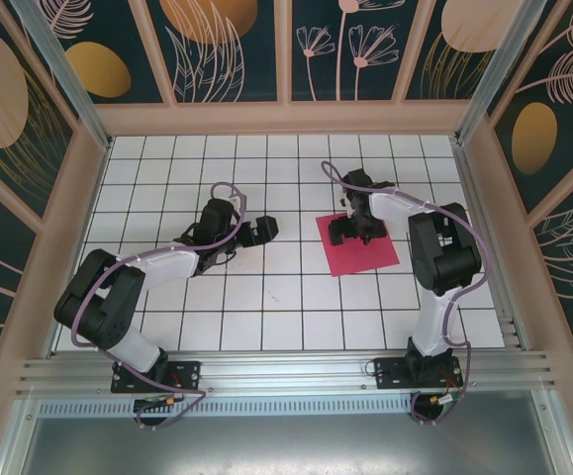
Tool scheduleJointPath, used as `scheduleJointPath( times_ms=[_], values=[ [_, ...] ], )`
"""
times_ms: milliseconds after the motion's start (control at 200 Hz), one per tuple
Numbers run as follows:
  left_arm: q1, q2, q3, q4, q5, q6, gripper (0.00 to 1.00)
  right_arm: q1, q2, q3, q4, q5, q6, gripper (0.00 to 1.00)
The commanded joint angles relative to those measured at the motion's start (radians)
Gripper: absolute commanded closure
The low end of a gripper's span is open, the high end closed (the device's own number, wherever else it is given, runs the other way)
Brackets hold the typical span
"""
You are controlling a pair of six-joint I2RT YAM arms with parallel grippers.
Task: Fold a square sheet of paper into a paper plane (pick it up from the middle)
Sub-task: Fold the square sheet of paper in half at the center of the table.
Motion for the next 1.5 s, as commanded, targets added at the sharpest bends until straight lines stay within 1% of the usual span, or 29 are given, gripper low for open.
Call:
scheduleJointPath(
  times_ms=[0, 520, 831, 1151, 1496],
  values=[
    [-0.003, 0.005, 0.013, -0.010, 0.003, -0.004, 0.01, -0.003, 0.059, -0.061, -0.004, -0.022, -0.017, 0.05],
    [-0.002, 0.001, 0.018, -0.013, 0.000, -0.003, 0.01, -0.004, 0.058, -0.066, 0.008, -0.021, -0.008, 0.07],
    [-0.003, -0.006, 0.021, -0.020, -0.001, -0.004, 0.01, -0.004, 0.057, -0.067, 0.010, -0.028, -0.008, 0.11],
    [-0.003, -0.006, 0.021, -0.021, -0.004, -0.005, 0.02, -0.003, 0.053, -0.070, 0.017, -0.030, -0.003, 0.11],
    [-0.004, -0.003, 0.039, -0.055, -0.038, -0.003, 0.01, -0.004, 0.052, -0.077, 0.029, -0.031, 0.005, 0.11]
  ],
)
